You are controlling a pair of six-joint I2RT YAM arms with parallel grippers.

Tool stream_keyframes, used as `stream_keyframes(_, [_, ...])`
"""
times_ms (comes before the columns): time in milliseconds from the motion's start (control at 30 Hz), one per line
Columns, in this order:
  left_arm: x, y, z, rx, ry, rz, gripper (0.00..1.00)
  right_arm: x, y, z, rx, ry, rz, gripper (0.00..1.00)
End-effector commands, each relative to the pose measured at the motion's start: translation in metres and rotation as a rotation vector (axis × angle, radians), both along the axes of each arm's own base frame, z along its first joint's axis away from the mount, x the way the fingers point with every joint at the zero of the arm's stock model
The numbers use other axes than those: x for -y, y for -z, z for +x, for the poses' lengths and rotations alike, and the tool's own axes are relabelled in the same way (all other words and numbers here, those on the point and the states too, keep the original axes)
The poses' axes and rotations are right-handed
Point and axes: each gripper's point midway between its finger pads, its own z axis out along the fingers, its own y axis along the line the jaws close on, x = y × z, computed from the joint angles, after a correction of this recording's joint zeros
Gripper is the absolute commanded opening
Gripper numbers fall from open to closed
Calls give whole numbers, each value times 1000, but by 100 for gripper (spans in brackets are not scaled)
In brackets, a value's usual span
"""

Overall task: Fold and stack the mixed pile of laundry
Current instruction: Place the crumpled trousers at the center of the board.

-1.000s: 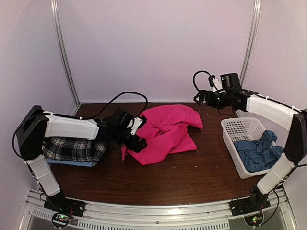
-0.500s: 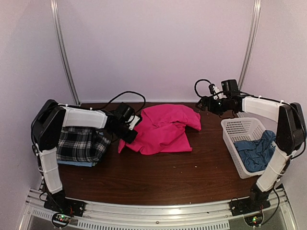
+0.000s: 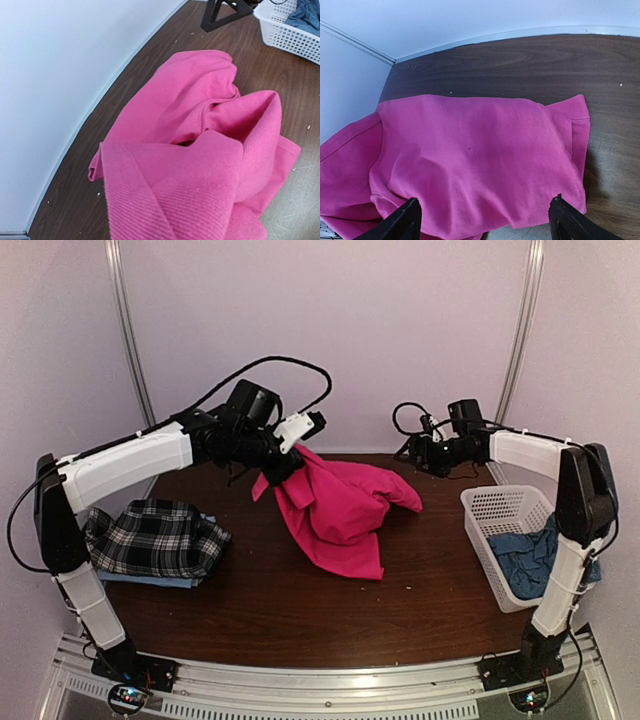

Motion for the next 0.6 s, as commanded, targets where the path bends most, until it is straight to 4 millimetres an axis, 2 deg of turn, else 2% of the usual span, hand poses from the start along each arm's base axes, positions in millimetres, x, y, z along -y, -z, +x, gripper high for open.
stream_keyframes(0, [-24, 13, 25, -63, -107, 0, 0, -6, 43, -5, -124, 11, -108, 92])
stream_keyframes(100, [-20, 24, 30, -107, -116, 2, 0, -6, 51, -1, -128, 27, -137, 98])
stream_keyframes(167, [-19, 31, 34, -125, -121, 12, 0, -6, 65, 3, -158, 33, -154, 100])
stream_keyframes(300, [-31, 36, 46, -148, -179, -10, 0, -9, 104, 5, -274, 11, -224, 99])
stream_keyframes(367, [-40, 37, 54, -161, -215, -26, 0, -23, 112, 4, -292, -37, -194, 93])
stream_keyframes(400, [-43, 35, 57, -162, -226, -34, 0, -29, 113, 3, -293, -56, -173, 88])
stream_keyframes(467, [-50, 34, 63, -154, -248, -36, 0, -36, 112, 3, -292, -84, -136, 65])
stream_keyframes(533, [-57, 30, 69, -145, -271, -42, 0, -39, 100, 7, -276, -92, -120, 27])
stream_keyframes(567, [-60, 27, 72, -135, -281, -42, 0, -40, 86, 11, -250, -91, -115, 10])
